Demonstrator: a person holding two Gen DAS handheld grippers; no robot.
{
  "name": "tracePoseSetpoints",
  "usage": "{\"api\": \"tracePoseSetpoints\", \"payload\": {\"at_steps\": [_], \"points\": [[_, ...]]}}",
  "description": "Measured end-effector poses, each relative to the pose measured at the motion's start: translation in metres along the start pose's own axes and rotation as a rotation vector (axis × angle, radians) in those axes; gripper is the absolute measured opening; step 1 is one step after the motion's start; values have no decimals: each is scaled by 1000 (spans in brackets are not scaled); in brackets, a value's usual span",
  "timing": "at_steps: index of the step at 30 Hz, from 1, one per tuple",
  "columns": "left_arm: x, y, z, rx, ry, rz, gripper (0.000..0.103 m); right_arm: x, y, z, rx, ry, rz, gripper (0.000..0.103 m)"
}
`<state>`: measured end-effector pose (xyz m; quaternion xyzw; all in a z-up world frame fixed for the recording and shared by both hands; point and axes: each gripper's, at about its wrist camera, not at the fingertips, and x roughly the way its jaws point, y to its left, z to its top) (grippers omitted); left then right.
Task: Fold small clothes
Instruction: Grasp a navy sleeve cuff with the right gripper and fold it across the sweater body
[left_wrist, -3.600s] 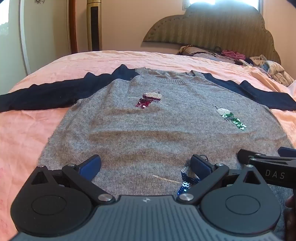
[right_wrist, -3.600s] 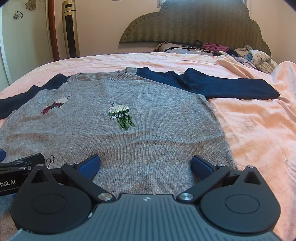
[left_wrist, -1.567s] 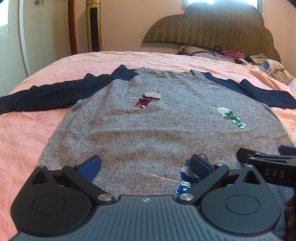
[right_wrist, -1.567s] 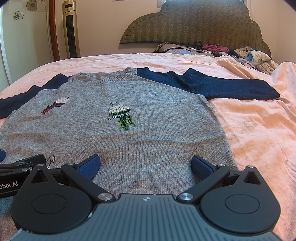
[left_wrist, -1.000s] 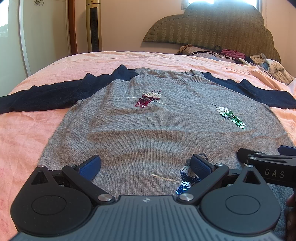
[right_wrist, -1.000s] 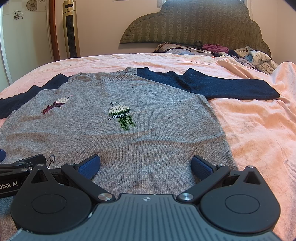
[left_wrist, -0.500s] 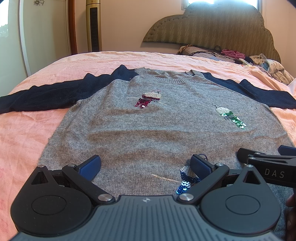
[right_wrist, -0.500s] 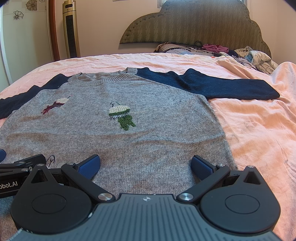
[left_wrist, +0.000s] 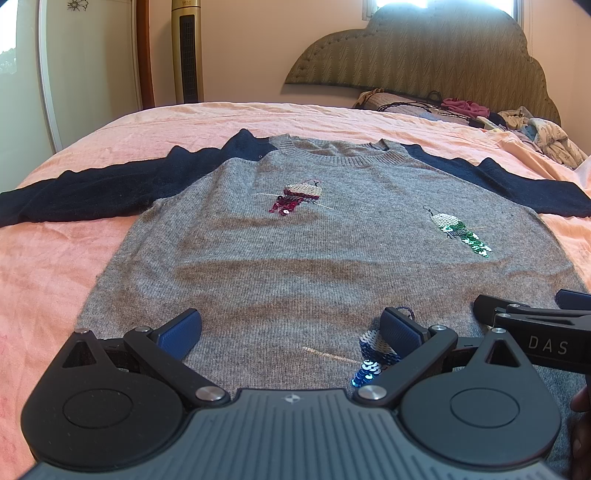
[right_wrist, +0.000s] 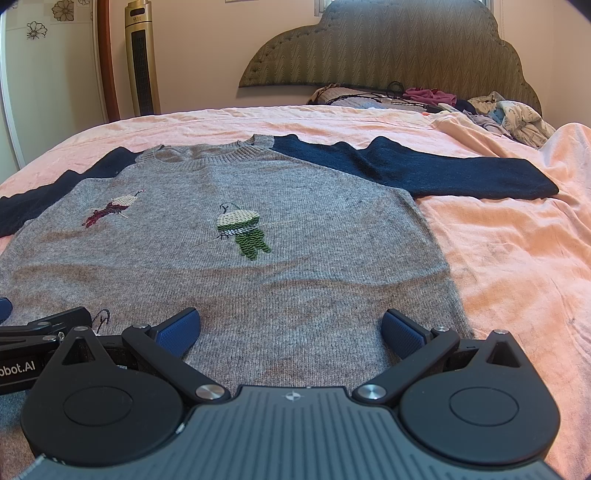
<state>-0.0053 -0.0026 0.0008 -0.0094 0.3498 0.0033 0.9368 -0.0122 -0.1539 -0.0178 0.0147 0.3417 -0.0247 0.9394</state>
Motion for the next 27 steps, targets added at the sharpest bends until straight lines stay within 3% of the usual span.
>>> {"api": "tracePoseSetpoints", "payload": {"at_steps": [8, 10, 12, 15, 18, 21, 24, 27], "points": [[0, 0, 0, 0, 0, 0, 103, -1, -3, 5, -1, 12, 7, 103], [0, 0, 0, 0, 0, 0, 103, -4, -11, 17, -3, 35, 58, 103], [0, 0, 0, 0, 0, 0, 103, -9, -31, 39, 71, 2, 137, 103], [0, 0, 0, 0, 0, 0, 103, -12, -109, 72, 304, -113, 265, 103], [0, 0, 0, 0, 0, 0, 103, 20, -207, 94, 620, -148, 317, 103], [0, 0, 0, -1, 0, 0, 103, 55, -298, 95, 916, -178, 226, 101], [0, 0, 0, -1, 0, 0, 103, 83, -352, 92, 1022, -189, 164, 90], [0, 0, 0, -1, -1, 0, 103, 108, -380, 83, 1116, -197, 152, 86]]}}
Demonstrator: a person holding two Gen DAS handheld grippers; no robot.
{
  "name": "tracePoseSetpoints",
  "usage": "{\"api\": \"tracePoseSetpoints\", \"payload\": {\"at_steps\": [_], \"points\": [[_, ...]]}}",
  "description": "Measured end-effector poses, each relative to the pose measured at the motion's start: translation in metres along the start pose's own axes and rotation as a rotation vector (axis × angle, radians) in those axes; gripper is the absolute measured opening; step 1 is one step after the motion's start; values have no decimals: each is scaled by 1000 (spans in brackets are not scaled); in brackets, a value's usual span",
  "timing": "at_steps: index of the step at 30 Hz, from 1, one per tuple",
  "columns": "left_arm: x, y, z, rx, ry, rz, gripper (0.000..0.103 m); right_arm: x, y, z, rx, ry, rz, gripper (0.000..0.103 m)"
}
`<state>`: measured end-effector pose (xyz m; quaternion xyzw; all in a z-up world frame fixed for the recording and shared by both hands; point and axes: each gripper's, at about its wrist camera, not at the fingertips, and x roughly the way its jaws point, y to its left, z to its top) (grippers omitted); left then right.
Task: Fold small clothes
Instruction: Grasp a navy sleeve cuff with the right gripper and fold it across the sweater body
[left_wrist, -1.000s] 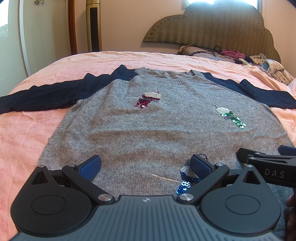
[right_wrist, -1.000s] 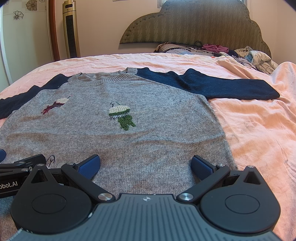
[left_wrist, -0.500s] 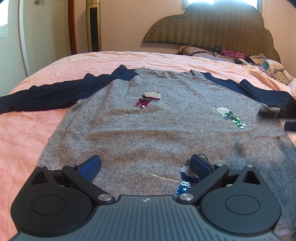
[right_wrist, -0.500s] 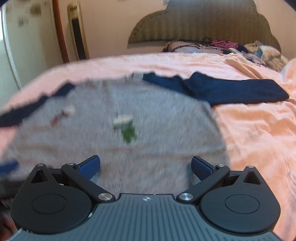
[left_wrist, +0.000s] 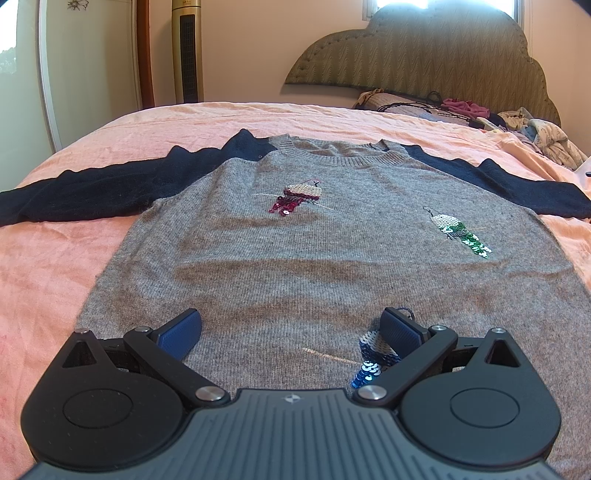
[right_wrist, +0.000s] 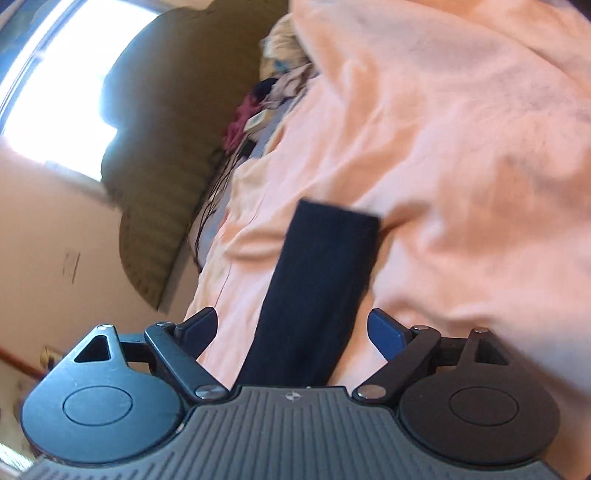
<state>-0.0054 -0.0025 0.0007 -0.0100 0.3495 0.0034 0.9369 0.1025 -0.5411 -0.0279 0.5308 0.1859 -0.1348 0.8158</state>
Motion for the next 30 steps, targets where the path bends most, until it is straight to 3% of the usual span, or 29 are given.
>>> {"api": "tracePoseSetpoints", "payload": {"at_steps": [2, 6, 8, 10, 13, 15, 19, 21, 24, 25, 26, 27, 28, 30], "points": [[1, 0, 1, -1, 0, -1, 103, 17, -8, 4, 33, 8, 6, 83], [0, 0, 2, -2, 1, -1, 103, 38, -6, 7, -24, -21, -32, 62], [0, -1, 1, -3, 0, -1, 103, 44, -3, 9, -45, -35, -55, 46], [0, -1, 2, -4, 0, -2, 103, 47, -2, 10, -70, -38, -87, 15], [-1, -1, 3, -9, -2, -6, 103, 33, 7, 1, -92, -89, -34, 15], [0, 0, 3, -13, -3, -8, 103, 22, 30, -10, -164, -78, 25, 15], [1, 1, 3, -17, -5, -11, 103, -6, 103, -63, -367, 3, 210, 15], [2, 1, 3, -16, -4, -10, 103, -19, 145, -109, -456, 83, 344, 15], [2, 0, 3, -10, -3, -8, 103, -21, 188, -185, -529, 247, 478, 17], [2, 0, 3, -6, -2, -7, 103, -17, 195, -211, -549, 297, 491, 24], [2, 0, 3, -4, -2, -8, 103, -13, 200, -237, -574, 357, 489, 36], [2, 1, 3, -4, -2, -12, 103, -11, 202, -260, -588, 408, 466, 79], [1, 2, 3, -6, -3, -21, 103, -12, 198, -275, -586, 420, 439, 98], [0, 6, 3, -3, -4, -47, 103, -27, 181, -294, -575, 402, 452, 87]]}}
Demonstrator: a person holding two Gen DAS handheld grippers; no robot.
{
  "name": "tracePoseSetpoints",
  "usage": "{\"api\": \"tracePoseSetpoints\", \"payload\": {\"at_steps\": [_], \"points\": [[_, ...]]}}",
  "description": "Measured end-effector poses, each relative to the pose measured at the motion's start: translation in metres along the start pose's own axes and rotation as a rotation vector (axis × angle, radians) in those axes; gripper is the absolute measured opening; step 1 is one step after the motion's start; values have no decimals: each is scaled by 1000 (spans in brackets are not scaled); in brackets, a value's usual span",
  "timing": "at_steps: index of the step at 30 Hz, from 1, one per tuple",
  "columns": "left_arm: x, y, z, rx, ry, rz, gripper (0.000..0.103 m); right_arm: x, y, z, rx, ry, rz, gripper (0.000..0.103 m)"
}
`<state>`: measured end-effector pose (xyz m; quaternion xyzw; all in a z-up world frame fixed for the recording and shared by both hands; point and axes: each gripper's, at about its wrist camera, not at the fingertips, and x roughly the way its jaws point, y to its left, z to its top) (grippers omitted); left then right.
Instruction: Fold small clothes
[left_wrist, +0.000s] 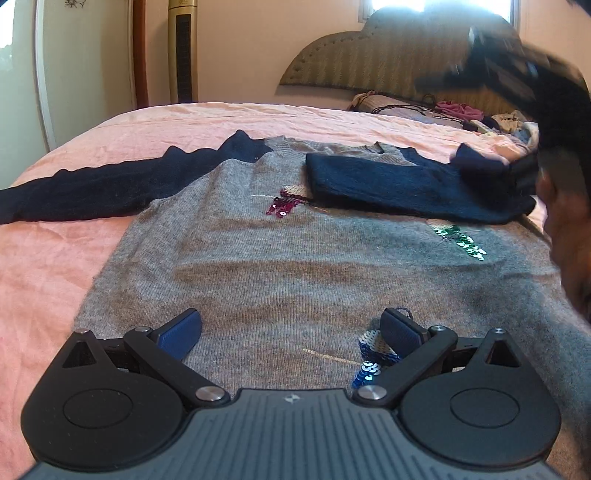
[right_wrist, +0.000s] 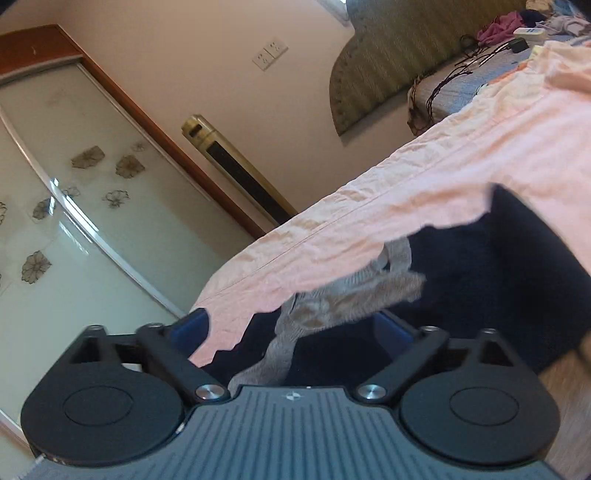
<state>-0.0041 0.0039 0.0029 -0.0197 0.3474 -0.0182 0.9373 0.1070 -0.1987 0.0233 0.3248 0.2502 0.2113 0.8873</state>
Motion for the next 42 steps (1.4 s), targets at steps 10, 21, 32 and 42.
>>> {"api": "tracePoseSetpoints", "payload": {"at_steps": [10, 21, 32, 42], "points": [[49, 54, 94, -425, 80, -430, 103, -77, -50, -62, -33, -22, -153, 90], [137, 14, 122, -317, 223, -336, 11, -76, -53, -61, -18, -39, -118, 99], [80, 30, 135, -112, -4, -143, 10, -75, -51, -60, -12, -46, -104, 101], [65, 54, 103, -97, 31, -32, 14, -70, -42, -51, -36, 7, -128, 102]]}}
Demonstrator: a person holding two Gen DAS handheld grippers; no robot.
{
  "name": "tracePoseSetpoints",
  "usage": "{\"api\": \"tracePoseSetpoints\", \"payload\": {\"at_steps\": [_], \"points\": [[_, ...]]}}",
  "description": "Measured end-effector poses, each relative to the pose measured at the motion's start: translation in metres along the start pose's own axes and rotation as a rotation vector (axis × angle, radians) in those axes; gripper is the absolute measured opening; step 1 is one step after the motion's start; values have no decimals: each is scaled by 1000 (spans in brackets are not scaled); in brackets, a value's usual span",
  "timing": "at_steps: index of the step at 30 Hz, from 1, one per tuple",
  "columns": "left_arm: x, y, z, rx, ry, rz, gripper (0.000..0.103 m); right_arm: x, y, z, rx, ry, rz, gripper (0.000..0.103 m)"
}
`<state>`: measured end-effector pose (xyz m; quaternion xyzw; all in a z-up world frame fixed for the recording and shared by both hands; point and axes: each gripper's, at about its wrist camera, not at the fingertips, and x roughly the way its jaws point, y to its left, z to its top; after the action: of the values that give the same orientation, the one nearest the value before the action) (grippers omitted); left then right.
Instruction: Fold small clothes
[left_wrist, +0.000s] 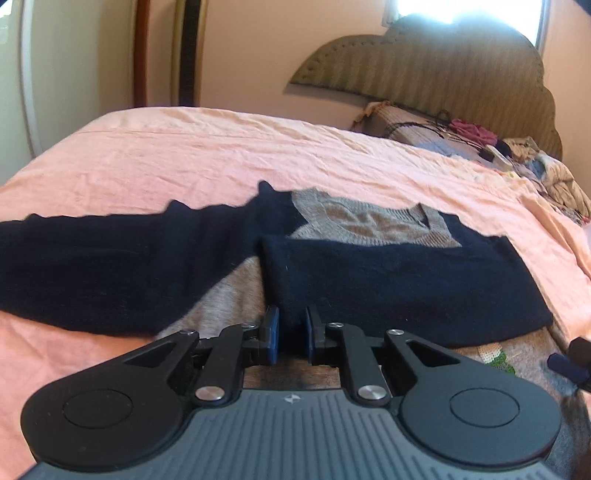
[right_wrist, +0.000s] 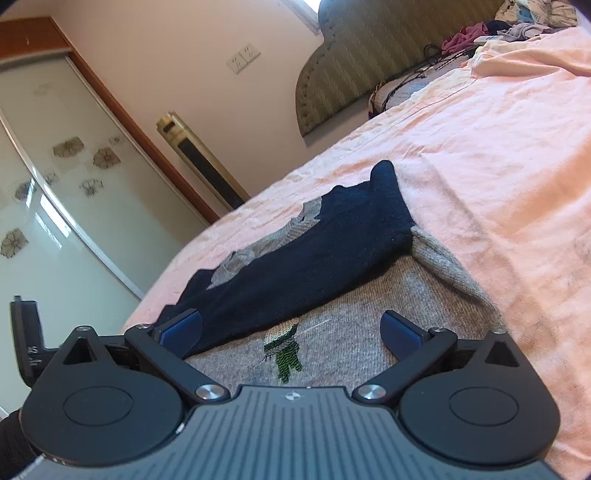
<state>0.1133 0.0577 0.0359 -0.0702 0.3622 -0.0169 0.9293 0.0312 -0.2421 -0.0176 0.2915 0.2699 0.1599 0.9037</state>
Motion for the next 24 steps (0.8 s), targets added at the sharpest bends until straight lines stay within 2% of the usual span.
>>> {"api": "tracePoseSetpoints", "payload": {"at_steps": [3, 4, 5, 7, 9, 12, 13, 14, 15, 18, 19, 21, 24], "points": [[-15, -5, 6, -12, -90, -56, 16, 0, 18, 30, -45, -9, 63, 103], [-13, -10, 8, -9, -102, -78, 29, 3, 24, 45, -70, -32, 68, 103], [-5, -15, 10, -9, -92, -104, 52, 11, 28, 58, -93, -45, 63, 103], [20, -26, 14, -19, -40, -153, 77, 43, 31, 84, -134, -25, 3, 103], [49, -29, 13, -27, 27, -107, 75, 85, 29, 97, -191, 44, -105, 103], [57, -23, 5, 16, -16, -76, 75, 137, 14, 94, -302, 181, -265, 102], [56, -21, 3, 37, -23, -83, 75, 144, 9, 85, -382, 180, -298, 103], [56, -21, 0, 77, -34, -78, 75, 143, 8, 70, -485, 155, -309, 103], [56, -22, -3, 117, -41, -62, 76, 141, 6, 68, -485, 154, -303, 103], [45, -16, 0, 114, -43, -23, 76, 137, -1, 68, -443, 140, -283, 103], [37, -10, -2, 103, -57, 8, 76, 138, 1, 66, -459, 145, -293, 103], [15, 17, -8, 38, -124, 9, 76, 138, 5, 63, -484, 152, -314, 103], [-24, 84, -21, -157, -216, 74, 80, 136, 6, 62, -489, 151, -319, 103]]}}
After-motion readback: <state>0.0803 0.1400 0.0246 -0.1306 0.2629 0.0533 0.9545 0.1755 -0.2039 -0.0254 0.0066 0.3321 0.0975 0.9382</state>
